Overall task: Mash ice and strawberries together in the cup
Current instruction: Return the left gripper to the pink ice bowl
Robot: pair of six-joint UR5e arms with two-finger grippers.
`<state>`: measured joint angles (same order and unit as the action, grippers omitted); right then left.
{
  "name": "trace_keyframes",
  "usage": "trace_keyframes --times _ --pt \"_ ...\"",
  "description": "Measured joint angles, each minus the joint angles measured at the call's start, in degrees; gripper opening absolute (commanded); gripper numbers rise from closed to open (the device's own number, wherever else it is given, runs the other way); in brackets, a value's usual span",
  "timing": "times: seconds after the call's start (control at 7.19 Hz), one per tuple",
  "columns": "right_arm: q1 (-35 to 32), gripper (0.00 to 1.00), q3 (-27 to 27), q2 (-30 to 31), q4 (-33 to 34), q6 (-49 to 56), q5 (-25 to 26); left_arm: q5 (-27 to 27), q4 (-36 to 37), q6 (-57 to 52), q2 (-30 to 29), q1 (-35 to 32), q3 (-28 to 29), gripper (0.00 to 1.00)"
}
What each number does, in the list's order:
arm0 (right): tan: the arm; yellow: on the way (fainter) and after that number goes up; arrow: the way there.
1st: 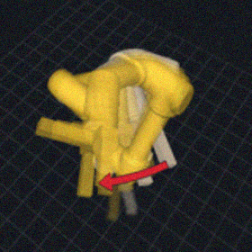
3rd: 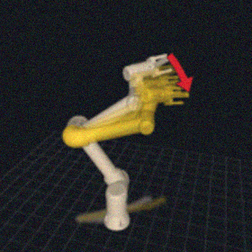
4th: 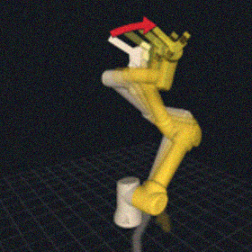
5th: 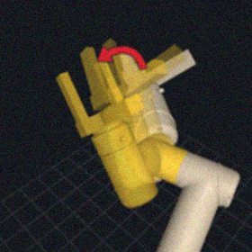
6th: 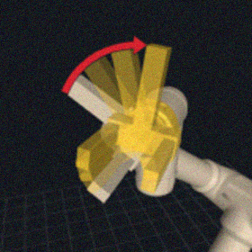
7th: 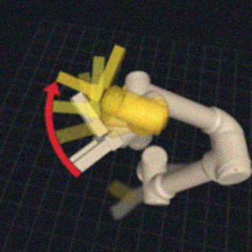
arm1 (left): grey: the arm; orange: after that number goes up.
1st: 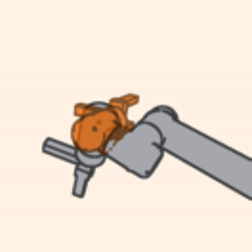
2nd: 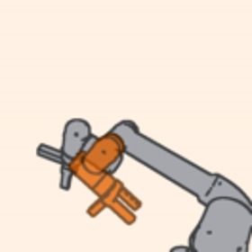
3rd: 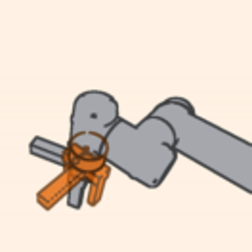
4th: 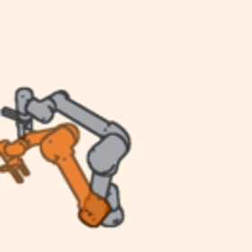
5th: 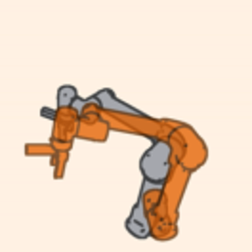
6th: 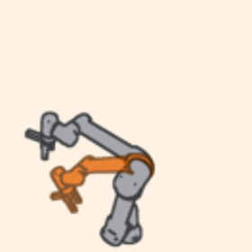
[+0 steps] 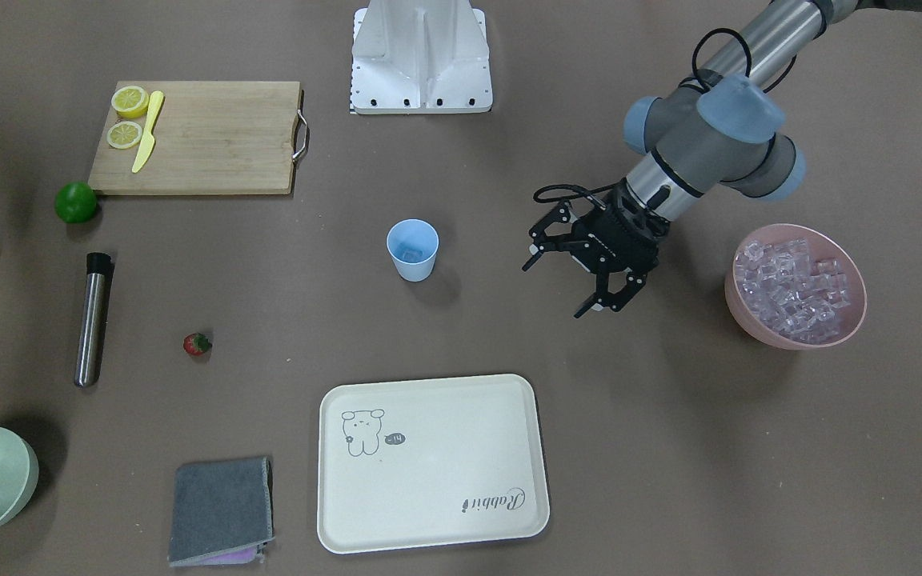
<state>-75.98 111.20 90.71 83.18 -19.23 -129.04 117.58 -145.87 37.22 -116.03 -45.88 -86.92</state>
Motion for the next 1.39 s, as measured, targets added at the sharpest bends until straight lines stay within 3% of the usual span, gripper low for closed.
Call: trace_keyframes --times 0.7,1.39 --pt "0.13 1.00 -0.24 0.37 0.06 0.04 0.01 16.83 0.11 -11.03 6.47 -14.46 3.74 0.90" --pt "0.13 1.00 -0.20 0.77 0.05 0.07 0.49 18.39 0.18 -29.43 14.22 -20.10 7.37 0.93"
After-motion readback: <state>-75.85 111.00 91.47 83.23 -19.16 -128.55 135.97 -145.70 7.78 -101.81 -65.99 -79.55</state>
